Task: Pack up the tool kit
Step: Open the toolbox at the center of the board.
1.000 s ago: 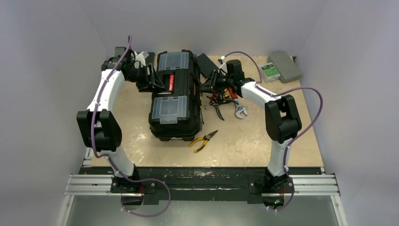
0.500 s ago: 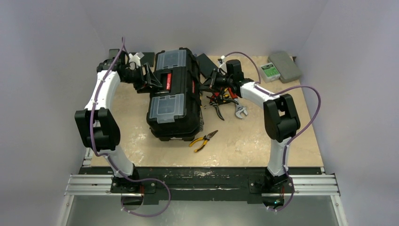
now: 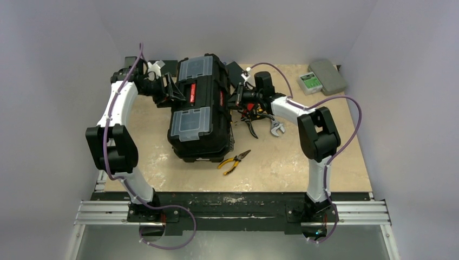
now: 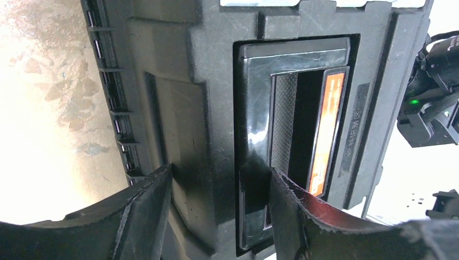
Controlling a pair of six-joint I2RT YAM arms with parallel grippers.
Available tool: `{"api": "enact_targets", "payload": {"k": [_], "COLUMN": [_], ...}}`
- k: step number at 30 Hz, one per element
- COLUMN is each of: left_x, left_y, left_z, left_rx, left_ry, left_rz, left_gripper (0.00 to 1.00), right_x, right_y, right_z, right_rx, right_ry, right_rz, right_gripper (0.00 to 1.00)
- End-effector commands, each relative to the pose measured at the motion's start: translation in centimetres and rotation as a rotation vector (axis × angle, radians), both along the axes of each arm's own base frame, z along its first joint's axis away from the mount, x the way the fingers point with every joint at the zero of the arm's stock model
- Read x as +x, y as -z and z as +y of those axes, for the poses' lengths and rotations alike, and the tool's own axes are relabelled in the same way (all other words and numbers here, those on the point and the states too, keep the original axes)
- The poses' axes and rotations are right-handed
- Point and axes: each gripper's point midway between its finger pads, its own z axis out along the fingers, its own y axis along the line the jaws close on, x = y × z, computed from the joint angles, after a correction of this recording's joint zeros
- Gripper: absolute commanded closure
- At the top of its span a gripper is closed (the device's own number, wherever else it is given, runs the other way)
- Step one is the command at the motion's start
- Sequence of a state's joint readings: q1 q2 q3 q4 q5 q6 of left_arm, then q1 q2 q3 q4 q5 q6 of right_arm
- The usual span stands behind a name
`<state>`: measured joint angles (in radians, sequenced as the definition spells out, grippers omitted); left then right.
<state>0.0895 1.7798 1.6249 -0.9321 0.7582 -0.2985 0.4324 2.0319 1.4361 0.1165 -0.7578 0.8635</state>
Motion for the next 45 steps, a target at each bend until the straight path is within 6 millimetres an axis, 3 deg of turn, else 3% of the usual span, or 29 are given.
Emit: {"api": "enact_targets", "payload": {"k": [1,11,13,18,23,32,38,45], "left_x": [-0.1,-2.5,-3.4,-5.9,-8.5,-11.7,-11.5,-10.9], "left_y": [-1.5,-7.5,-8.6,-11.4,-12.7,-13.0,-12.0,-11.2], "left_z": [-0.3,2.3,3.2,3.0,0.2,-3.5,-5.9,-9.6], "left_rx": [0.026,0.306,0.382,0.580,0.679,0.873,1.051,1.065], "left_ry": [-0.011,-0.117,-0.137,-0.127,-0.070,-0.006,0.068,0.153], "left_rz": [-0.026,-0.185,-0.212,-0.298,-0.372,-0.470,-0.484,-0.510], "left_gripper": [0.79,0.39,0.34,0.28,0.27,0.20,0.18,0.16], "right_x": [-1.3,-2.2,-2.3,-2.7,-3.2,-4.2,-5.0,-5.4], "right_y": [-7.3,-9.1,-9.2,-9.5,-10.1,-10.4,-11.0,-11.2], "right_z": [1.4,2.8,2.9,3.4,3.7,4.8,5.6,5.7], "right_rx": [0.158,0.225,0.230,0.240,0.249,0.243,0.253,0.258], "right_ry": [-0.099,-0.140,-0.145,-0.157,-0.170,-0.204,-0.229,-0.235], "right_rz": [-0.170,-0.174,-0.173,-0.174,-0.182,-0.186,-0.201,-0.204], "right_gripper": [0.99,0.99,0.98,0.98,0.98,0.98,0.98,0.98]}}
